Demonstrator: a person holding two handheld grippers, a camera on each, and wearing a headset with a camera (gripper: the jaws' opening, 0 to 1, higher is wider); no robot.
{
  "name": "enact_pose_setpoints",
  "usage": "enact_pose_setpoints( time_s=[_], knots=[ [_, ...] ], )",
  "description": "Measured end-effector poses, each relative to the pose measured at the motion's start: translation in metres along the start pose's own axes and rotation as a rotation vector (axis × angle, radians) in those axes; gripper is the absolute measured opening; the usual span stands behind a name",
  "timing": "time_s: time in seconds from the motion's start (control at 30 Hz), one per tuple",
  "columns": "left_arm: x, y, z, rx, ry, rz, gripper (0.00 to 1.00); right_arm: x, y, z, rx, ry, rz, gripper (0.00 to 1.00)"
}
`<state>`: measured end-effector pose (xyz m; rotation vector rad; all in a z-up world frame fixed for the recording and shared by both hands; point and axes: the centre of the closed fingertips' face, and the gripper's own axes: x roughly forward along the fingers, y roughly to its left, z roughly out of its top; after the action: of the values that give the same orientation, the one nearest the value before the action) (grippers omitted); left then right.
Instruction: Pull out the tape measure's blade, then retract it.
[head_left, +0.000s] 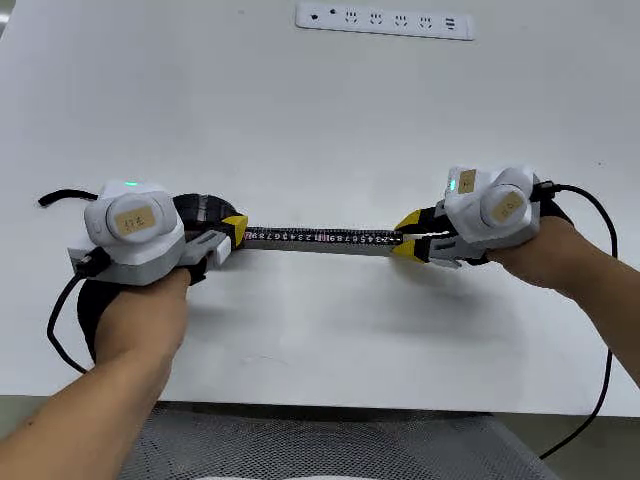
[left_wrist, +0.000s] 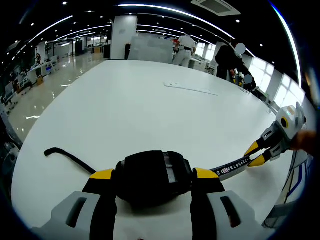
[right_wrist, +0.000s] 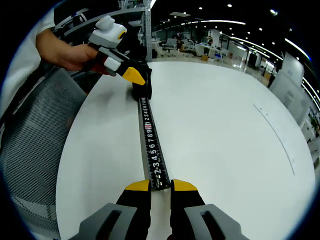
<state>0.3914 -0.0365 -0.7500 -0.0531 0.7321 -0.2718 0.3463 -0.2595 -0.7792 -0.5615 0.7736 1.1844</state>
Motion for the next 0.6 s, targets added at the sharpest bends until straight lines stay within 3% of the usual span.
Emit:
enact_pose_setpoints(
  time_s=[0.6],
  knots=[
    [0.000, 0.001, 0.000, -0.037, 0.005, -0.011, 0.55, 0.015, 0.001, 0.018, -0.024, -0.020, 0.027, 0.10]
  ],
)
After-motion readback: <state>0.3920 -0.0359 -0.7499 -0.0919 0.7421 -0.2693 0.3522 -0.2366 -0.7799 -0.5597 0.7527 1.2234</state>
